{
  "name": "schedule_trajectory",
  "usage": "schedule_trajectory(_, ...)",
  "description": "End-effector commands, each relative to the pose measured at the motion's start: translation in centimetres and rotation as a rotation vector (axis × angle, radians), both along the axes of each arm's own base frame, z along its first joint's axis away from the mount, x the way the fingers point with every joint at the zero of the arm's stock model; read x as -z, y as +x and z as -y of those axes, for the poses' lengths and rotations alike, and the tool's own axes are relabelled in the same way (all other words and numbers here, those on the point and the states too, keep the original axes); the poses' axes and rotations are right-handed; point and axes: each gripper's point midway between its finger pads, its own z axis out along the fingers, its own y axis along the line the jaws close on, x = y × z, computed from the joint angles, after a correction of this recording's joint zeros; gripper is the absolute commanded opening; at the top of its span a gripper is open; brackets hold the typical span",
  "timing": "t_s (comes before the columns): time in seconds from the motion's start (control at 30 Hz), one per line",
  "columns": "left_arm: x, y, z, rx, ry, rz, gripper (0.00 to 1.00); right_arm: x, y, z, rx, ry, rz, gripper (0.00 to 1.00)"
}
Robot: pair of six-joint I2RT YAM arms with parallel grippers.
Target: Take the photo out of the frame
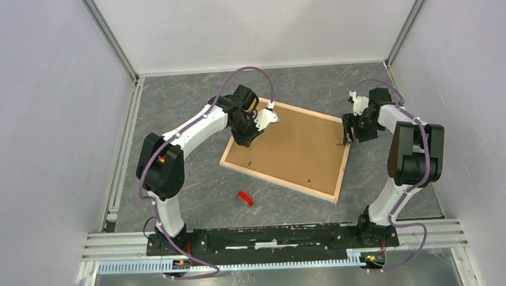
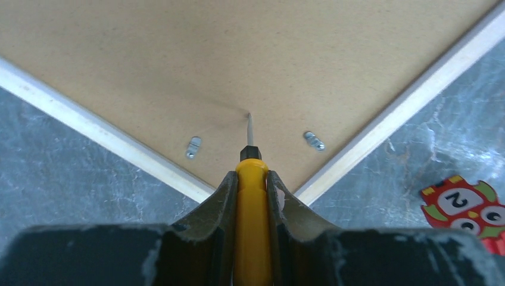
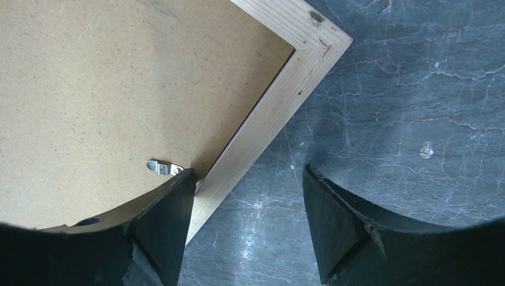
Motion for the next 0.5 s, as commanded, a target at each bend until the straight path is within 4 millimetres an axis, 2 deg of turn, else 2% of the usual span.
schedule_trajectory(0.0,0.4,-3.1,0.5,0.065,-0.015,-0.152,0.02,-0.2,1.2,0.4,-0.001,-0.011,0.033,0.72)
schedule_trajectory(0.1,-2.3,-2.1,2.1,0.0,-0.112,-0.148,0.02,-0.8,1.5,0.2,-0.022,-0.001,0.052,0.72)
schedule_trajectory(0.17,-4.2,-1.5,3.0,-0.04,-0.178,-0.152,0.02,-1.8,2.0,-0.3,-0.062,0.02,0.087,0.74)
schedule_trajectory(0.33,-7.4,-0.7,4.1,-0.134,-0.285,-0.199,0.02,-7.8,4.0,-3.0,-0.273,0.104,0.326,0.81)
schedule_trajectory(0.47,-9.8,-0.4,4.9,-0.229,-0.4,-0.308,0.02,-12.7,4.0,-7.1,-0.498,0.201,0.484,0.83)
